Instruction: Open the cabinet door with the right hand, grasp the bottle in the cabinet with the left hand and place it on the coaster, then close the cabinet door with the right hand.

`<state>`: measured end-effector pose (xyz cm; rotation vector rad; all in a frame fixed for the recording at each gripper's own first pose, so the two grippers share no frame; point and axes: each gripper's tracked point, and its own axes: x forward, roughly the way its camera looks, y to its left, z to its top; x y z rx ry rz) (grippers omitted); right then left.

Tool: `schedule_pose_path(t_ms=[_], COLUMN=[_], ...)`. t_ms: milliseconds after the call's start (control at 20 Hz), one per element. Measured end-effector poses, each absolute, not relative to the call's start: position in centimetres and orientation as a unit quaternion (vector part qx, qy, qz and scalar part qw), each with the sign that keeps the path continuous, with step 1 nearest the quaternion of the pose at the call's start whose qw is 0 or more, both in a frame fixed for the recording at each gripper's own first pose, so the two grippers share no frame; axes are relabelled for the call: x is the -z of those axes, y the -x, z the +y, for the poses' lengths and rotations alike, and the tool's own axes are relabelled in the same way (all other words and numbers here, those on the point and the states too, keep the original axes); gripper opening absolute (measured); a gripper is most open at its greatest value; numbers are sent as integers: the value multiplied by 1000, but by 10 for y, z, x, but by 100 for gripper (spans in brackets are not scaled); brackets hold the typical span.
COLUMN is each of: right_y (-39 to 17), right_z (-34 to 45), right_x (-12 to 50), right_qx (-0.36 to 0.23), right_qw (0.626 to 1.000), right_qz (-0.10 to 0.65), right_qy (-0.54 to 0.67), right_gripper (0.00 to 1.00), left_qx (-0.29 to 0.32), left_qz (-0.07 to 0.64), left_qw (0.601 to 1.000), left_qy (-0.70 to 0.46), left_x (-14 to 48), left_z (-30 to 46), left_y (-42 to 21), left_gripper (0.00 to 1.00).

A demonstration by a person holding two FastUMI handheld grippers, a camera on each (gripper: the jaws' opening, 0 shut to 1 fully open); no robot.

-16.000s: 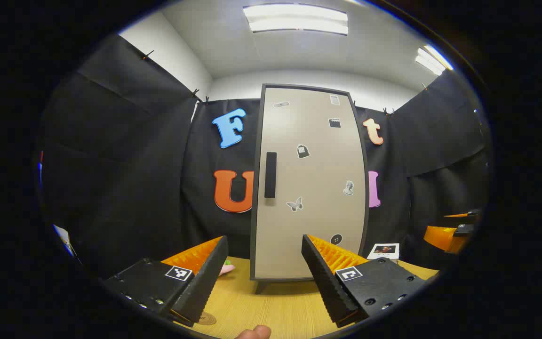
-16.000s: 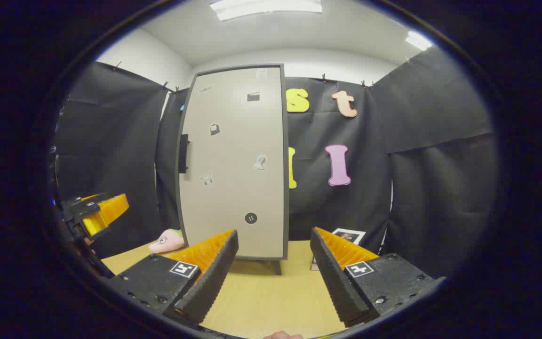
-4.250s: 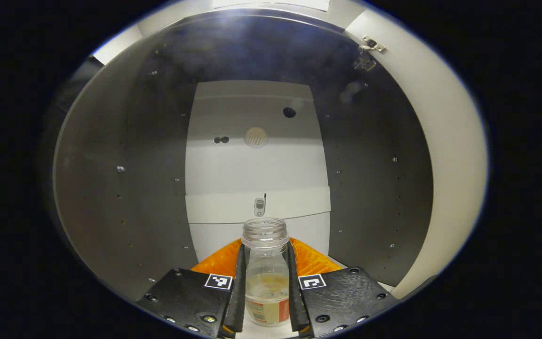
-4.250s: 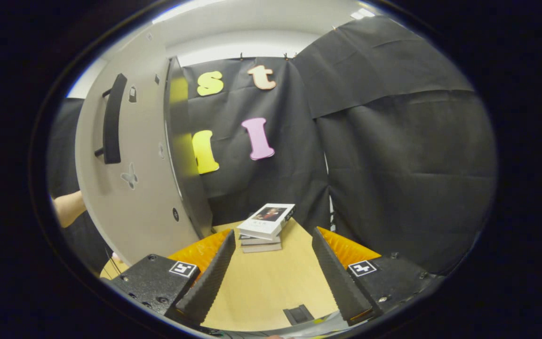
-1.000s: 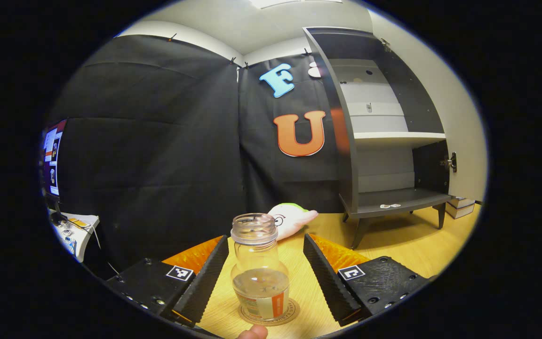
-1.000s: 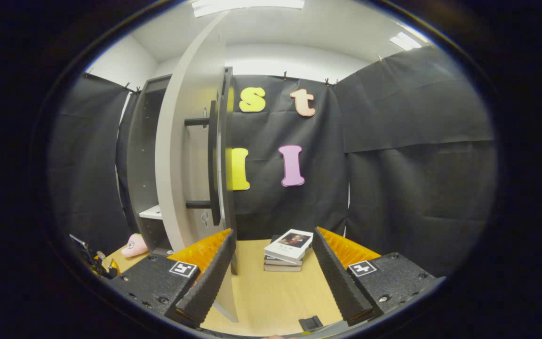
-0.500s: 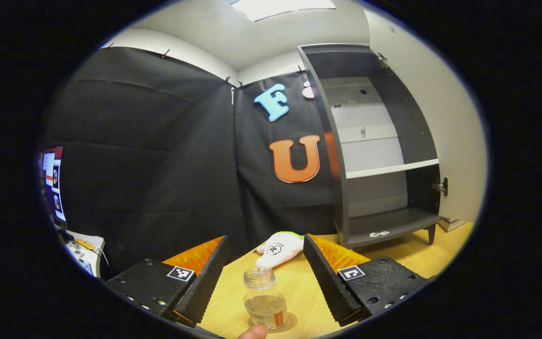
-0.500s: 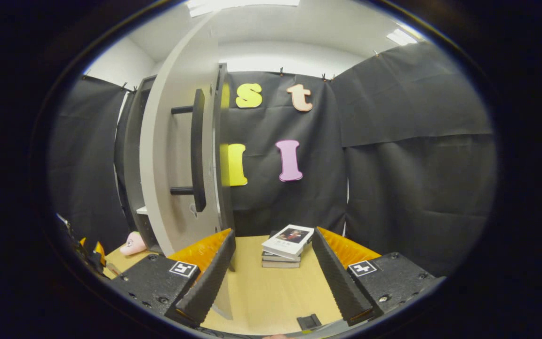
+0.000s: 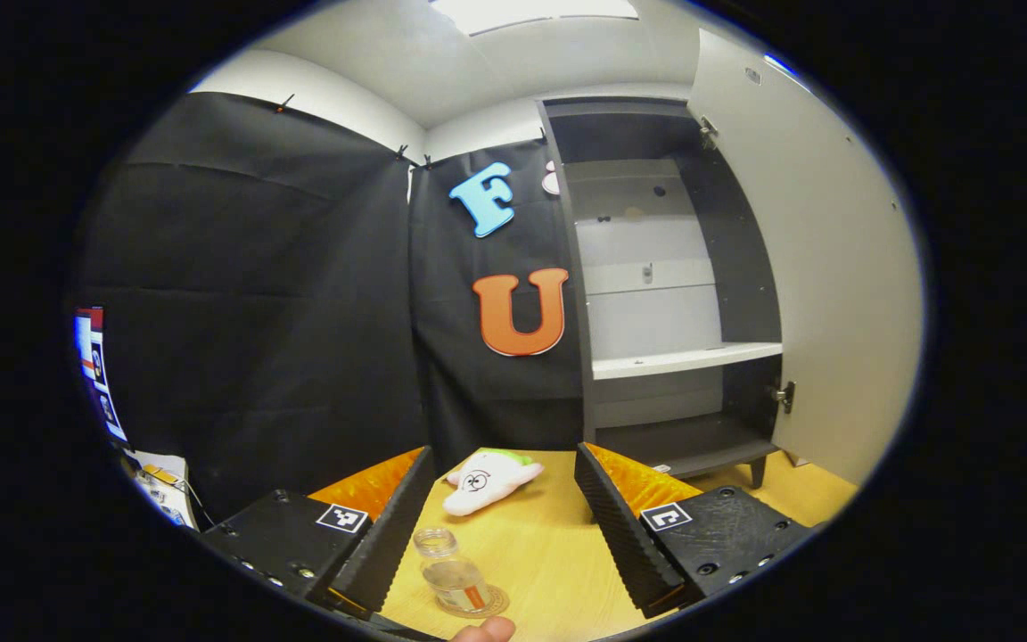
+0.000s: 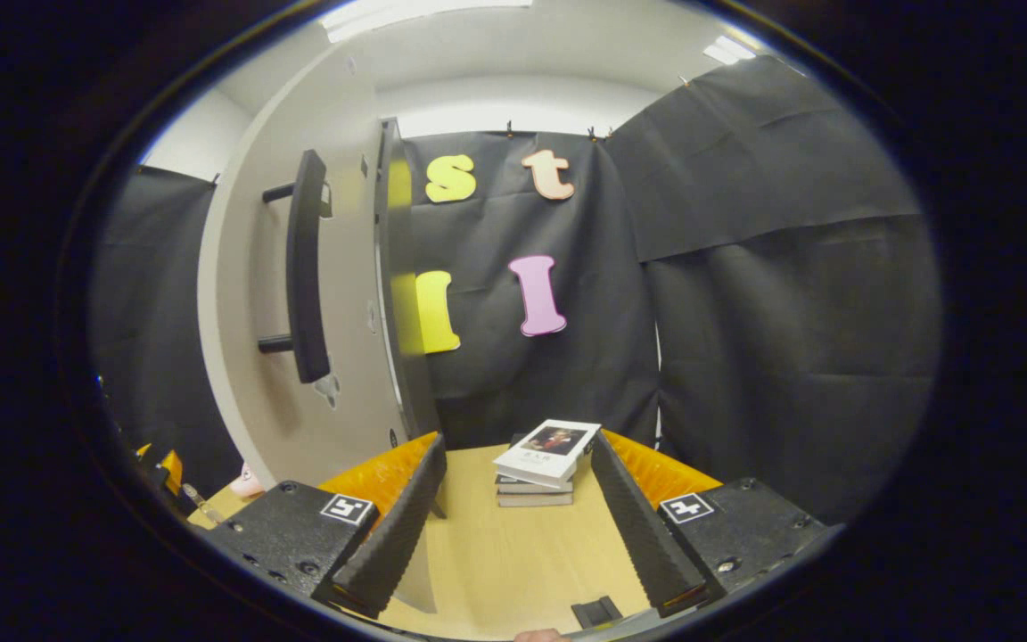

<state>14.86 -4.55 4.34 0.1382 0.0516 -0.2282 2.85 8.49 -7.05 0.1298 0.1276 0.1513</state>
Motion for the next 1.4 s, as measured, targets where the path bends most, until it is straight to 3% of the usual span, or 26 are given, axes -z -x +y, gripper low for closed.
schedule_pose_path(t_ms=[300,600,650,700,850,1400], right_y=[-165,-172,-173,-175,-176,-178], right_z=[-43,-45,-38,-32,-19,2], right_x=[-80,-110,-116,-121,-139,-137], right_qx=[80,74,62,49,27,-8], right_qw=[995,997,998,999,999,999], right_qz=[2,-15,-16,-17,-32,-25], right_qy=[-58,-6,-12,-16,-1,32], right_gripper=[100,100,100,99,100,96], left_qx=[-55,-43,-42,-42,-46,-48], left_qz=[49,52,55,55,56,67], left_qw=[994,995,995,995,994,994], left_qy=[-75,-77,-76,-74,-78,-69], left_x=[31,31,31,32,32,35], left_z=[60,39,37,35,38,44], left_y=[-33,-25,-24,-24,-20,-14], left_gripper=[95,95,100,95,95,95])
